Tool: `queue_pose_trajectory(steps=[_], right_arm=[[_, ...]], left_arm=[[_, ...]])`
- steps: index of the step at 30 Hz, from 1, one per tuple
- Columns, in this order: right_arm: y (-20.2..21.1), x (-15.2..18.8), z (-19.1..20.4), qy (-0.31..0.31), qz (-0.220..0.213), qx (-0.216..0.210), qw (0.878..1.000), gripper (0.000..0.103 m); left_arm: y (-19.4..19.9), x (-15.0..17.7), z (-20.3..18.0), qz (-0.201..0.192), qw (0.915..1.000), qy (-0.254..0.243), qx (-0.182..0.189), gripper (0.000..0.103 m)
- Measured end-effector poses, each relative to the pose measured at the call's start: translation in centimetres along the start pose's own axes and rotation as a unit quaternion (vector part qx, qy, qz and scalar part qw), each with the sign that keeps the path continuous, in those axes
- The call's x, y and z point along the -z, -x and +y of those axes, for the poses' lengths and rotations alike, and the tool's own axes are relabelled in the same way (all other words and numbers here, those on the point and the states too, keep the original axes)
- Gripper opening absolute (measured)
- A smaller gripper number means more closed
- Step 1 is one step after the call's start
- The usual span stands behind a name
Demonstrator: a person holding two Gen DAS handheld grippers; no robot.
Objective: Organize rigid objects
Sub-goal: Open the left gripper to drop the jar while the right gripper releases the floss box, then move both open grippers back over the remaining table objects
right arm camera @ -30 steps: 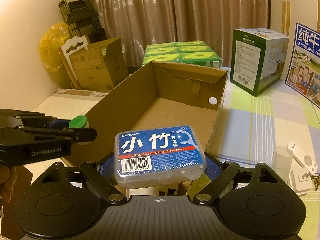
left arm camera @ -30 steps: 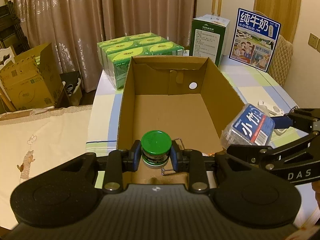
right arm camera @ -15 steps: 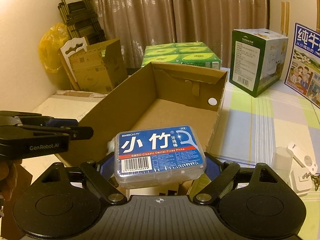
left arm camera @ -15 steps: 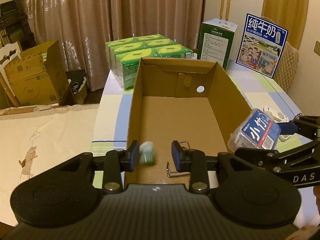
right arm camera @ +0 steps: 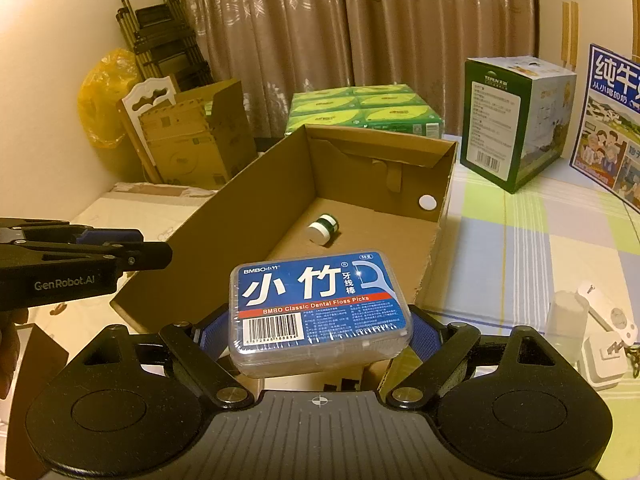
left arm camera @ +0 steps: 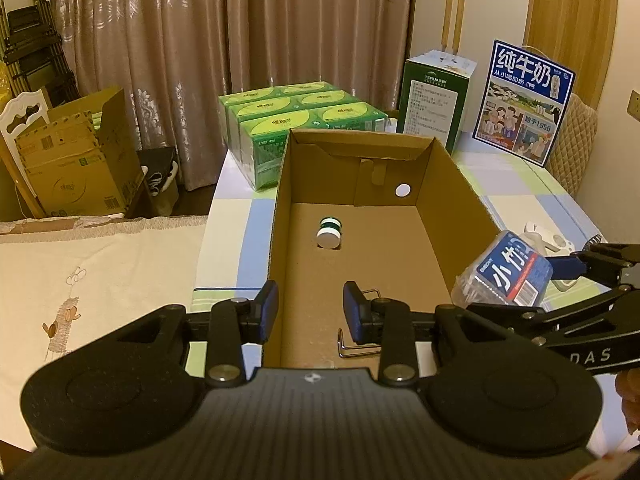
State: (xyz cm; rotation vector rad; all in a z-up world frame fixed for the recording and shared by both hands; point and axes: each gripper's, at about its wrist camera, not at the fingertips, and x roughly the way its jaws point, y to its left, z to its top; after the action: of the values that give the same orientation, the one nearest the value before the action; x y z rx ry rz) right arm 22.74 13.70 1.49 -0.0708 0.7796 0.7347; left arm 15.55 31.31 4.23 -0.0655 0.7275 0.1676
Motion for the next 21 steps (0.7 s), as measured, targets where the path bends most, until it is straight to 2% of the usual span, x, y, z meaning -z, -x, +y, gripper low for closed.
queue_pose_trajectory(steps=[9, 14, 21], right_arm=[[0.0, 0.1, 0.1, -0.002, -0.005, -0.001, 1.0, 0.085], [-0.2, 0.2, 0.0, -0.005, -0.012, -0.015, 1.0, 0.085], [1.1, 0.0, -0.6, -0.023, -0.036, -0.016, 0.999, 0.086]], left_arm=[[0.3, -0.1, 0.1, -0.004, 1.0, 0.001, 0.0, 0.03], [0.5, -0.2, 0.1, -0.005, 1.0, 0.003, -0.001, 0.03], [1.1, 0.0, 0.1, -0.007, 0.9999, 0.008, 0.001, 0.03]])
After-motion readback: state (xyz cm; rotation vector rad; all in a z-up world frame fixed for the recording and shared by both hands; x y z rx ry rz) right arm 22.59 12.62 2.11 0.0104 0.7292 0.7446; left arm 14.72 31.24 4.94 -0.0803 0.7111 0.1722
